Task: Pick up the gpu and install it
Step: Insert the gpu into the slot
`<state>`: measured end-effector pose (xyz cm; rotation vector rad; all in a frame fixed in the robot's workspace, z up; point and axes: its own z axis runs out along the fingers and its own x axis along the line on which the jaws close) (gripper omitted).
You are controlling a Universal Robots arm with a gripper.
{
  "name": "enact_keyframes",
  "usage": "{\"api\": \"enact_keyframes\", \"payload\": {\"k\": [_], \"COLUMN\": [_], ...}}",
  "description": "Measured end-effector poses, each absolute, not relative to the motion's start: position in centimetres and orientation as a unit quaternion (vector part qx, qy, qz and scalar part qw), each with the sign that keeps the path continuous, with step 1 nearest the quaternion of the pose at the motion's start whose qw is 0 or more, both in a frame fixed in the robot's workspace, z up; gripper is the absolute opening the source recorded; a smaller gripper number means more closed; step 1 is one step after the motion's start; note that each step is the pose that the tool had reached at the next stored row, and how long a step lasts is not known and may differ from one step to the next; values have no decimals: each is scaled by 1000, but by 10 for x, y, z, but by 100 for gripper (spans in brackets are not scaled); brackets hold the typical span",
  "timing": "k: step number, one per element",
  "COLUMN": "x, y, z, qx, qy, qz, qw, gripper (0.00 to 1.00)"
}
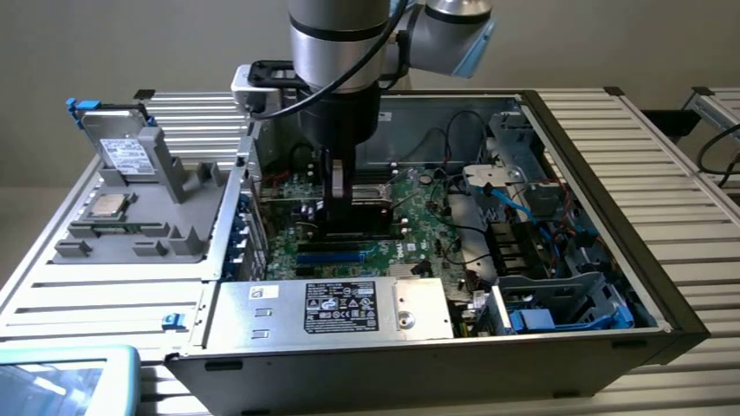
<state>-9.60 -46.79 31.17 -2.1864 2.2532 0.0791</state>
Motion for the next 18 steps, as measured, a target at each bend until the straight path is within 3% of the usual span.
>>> {"api": "enact_keyframes", "payload": {"k": [5, 15, 18], "x": [-96, -96, -96], "y": [-465, -459, -455], "z": [307, 299, 294], "qx": [-697, -697, -696], "qy": [717, 717, 717], "qz": [14, 7, -5], "qw": [-10, -17, -29], "gripper": [28, 28, 28]}}
